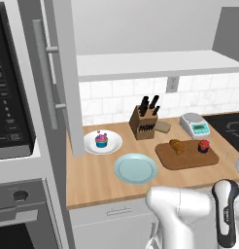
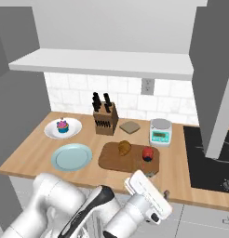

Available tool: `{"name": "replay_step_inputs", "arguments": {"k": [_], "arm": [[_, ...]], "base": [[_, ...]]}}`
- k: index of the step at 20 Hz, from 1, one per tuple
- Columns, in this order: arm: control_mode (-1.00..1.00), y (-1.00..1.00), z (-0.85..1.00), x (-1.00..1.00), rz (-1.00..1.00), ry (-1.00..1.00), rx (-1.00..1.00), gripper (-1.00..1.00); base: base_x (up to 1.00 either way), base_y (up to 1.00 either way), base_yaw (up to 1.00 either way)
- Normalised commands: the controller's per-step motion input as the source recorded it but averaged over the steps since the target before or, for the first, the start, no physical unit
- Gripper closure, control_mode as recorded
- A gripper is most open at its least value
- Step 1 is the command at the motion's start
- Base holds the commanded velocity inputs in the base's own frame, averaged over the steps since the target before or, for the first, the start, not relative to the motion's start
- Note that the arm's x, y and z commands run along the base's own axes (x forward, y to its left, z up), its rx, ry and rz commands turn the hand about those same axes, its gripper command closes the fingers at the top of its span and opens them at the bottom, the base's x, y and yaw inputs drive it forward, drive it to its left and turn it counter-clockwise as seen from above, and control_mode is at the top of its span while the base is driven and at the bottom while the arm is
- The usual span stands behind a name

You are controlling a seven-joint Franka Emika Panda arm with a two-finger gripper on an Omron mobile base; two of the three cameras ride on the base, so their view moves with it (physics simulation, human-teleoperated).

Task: From the different types of pastries on the counter, select a croissant and place it on the cutting board. Then retrieve a jar of jam from the cabinet and place it alongside the croissant on the cutting board.

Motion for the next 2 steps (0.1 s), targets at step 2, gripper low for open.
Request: {"name": "replay_step_inputs", "arguments": {"k": [2], "arm": [[-1.0, 0.0, 0.0, -0.29, 0.0, -0.07, 0.0, -1.0]], "base": [[0.0, 0.0, 0.0]]}}
